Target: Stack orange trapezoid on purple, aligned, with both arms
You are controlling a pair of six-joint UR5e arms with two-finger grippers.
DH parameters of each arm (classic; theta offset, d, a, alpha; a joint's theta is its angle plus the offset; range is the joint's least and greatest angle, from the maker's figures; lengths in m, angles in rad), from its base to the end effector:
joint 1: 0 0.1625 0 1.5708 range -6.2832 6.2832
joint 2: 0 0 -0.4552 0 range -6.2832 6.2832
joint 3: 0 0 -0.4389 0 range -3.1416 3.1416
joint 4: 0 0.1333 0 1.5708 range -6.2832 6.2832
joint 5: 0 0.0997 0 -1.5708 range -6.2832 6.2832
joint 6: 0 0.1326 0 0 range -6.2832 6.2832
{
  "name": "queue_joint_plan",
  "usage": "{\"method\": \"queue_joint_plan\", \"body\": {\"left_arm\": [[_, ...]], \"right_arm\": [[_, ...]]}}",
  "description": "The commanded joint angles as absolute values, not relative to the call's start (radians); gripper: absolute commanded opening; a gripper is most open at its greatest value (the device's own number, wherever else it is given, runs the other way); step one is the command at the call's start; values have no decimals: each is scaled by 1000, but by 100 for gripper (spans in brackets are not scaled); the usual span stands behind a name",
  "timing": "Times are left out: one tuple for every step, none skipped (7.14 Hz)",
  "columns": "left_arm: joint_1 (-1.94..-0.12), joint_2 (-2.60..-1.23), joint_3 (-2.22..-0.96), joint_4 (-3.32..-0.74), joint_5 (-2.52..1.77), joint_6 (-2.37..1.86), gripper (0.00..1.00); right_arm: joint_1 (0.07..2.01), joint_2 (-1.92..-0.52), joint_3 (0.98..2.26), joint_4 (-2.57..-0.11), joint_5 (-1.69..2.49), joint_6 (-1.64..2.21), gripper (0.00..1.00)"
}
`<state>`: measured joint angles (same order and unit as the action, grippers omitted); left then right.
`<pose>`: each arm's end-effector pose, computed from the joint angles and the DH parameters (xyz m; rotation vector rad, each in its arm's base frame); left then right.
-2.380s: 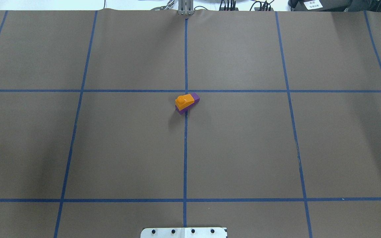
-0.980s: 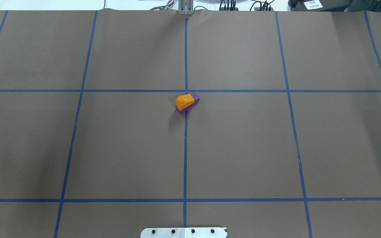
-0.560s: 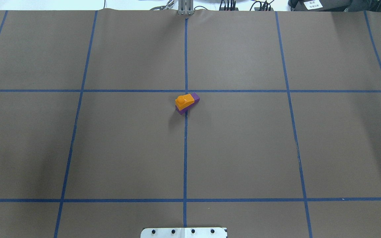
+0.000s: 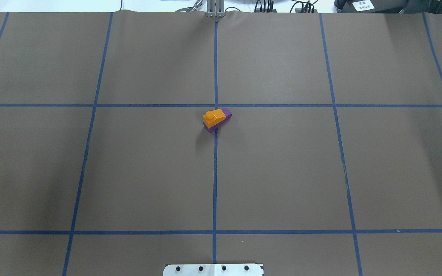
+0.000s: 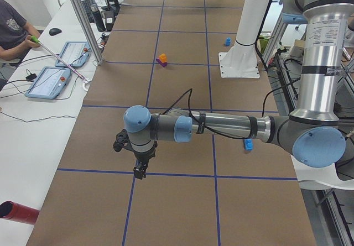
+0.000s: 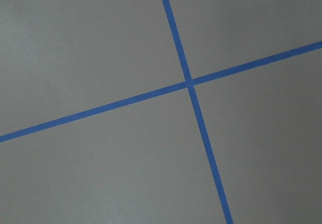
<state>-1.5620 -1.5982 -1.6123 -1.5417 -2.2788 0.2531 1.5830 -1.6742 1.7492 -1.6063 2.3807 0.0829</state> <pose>-0.0422 -0.5544 0.6840 0.1245 0.7001 0.2649 0.0433 -0.4934 0.6698 0.0087 -0.8108 0.0738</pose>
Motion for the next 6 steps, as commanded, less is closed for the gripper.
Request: {"method": "queue_joint_plan", "body": {"left_arm": [[-1562,-1598,-1612,-1540,-2279,253,100],[-1562,-1598,-1614,-1539,-2279,253,100],[-1562,-1598,-1614,-1537,-2279,253,100],[-1562,-1597,-1614,-1536,-2284,253,100],[-1562,-1597,-1615,-1534,-2289,253,100],[-1562,-1598,-1615,-1534,-2289,252,100]], "right_arm": [[1583,-1674,1749,-1605,2381,83,100],[1583,-1674,1750,-1605,2381,83,100],[1583,-1674,1750,-1603,2381,83,100],[1583,-1675,1750,-1603,2381,83,100],[1583,-1674,1750,-1603,2381,83,100],[1583,-1675,1750,-1603,2381,83,100]]}}
